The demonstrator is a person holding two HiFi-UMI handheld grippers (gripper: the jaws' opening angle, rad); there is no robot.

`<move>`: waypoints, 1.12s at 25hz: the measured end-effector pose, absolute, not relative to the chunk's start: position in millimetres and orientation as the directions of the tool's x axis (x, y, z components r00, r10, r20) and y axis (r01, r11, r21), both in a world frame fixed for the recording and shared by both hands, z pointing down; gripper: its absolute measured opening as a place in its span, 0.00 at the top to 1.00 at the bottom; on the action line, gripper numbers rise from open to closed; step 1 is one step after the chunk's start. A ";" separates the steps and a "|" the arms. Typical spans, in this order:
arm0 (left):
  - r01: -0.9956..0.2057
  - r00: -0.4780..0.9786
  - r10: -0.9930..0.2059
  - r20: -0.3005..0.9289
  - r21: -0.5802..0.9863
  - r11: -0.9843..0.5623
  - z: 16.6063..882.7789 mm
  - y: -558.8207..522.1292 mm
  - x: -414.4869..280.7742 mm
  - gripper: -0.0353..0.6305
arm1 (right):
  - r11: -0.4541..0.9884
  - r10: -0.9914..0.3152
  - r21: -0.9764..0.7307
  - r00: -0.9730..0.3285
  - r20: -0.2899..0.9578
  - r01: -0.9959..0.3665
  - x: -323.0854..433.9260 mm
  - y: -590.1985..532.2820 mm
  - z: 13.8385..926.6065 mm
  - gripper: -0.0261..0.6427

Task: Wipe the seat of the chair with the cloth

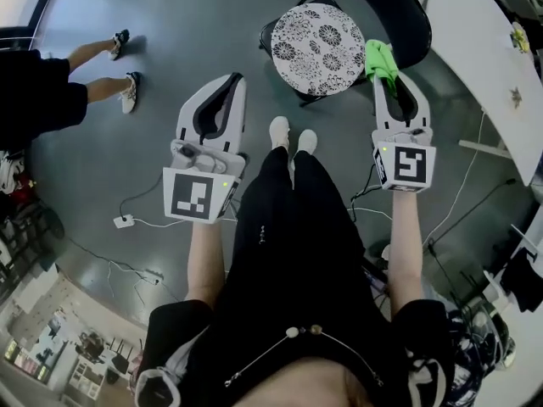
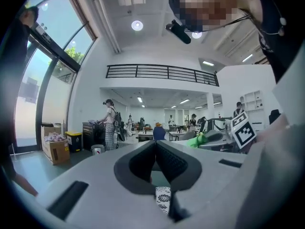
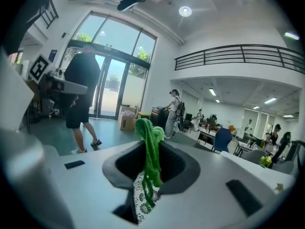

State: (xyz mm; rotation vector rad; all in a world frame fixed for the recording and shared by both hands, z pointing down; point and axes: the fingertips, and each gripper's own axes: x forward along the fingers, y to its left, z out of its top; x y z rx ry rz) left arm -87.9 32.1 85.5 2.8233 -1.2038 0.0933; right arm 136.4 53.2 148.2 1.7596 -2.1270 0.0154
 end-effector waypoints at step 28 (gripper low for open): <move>-0.823 0.567 -0.806 0.170 0.151 -0.547 290.5 -24.9 -99.5 0.94 | 0.739 -0.580 0.281 -0.367 0.727 -0.612 83.2 -173.8 587.0 0.83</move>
